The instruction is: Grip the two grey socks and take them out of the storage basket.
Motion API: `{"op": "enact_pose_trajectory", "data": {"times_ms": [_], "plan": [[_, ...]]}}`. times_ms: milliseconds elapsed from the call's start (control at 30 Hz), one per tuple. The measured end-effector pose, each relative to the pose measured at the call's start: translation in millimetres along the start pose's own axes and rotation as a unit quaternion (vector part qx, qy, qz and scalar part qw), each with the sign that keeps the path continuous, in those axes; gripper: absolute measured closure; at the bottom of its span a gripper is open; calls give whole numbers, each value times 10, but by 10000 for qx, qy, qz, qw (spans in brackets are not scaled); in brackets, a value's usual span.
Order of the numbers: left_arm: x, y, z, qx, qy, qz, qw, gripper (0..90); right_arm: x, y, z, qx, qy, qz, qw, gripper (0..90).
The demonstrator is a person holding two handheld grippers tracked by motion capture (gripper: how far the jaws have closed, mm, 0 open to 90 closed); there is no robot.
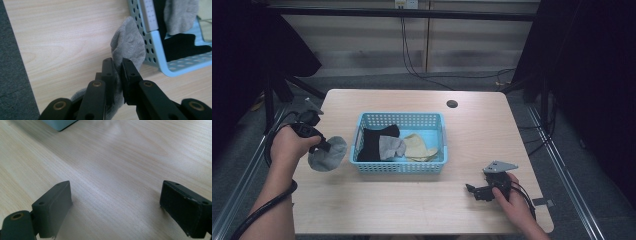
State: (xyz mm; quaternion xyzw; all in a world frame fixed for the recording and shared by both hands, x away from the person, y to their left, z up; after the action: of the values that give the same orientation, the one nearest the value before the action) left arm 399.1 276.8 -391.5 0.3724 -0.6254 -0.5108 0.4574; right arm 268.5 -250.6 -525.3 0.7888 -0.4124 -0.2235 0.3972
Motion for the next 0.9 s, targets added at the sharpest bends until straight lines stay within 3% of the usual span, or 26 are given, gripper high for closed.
{"op": "enact_pose_trajectory", "data": {"times_ms": [100,167,333,500,667,900], "plan": [[-21,-54,-3,-8,29,9,10000,816,0,0,0,-1,0,0,10000,98],[-32,-114,-14,123,64,-32,9999,766,-1,0,0,0,-6,-2,10000,98],[-17,-99,-36,388,-107,-216,9990,590,0,0,0,4,0,5,10000,99],[63,-34,-65,539,-200,-200,9981,540,-1,-1,0,3,-1,-3,10000,99],[251,33,-130,594,-504,-131,9969,521,0,-1,0,7,11,-2,10000,99],[459,25,-198,652,-755,-89,9950,457,-5,1,2,3,-5,2,10000,99]]}}
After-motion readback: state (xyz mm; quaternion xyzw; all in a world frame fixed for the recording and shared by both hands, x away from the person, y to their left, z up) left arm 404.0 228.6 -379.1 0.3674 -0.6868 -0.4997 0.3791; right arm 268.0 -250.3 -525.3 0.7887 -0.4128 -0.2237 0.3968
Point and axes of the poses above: each handheld gripper's, and its own axes: y roughly backward along the jaws, z roughly out of its underside, x roughly to its right, the point moved 2 cm from there along -y, roughly forward along the jaws, and after that the axes turned 10 degrees about -x, right-handed, at the moved point
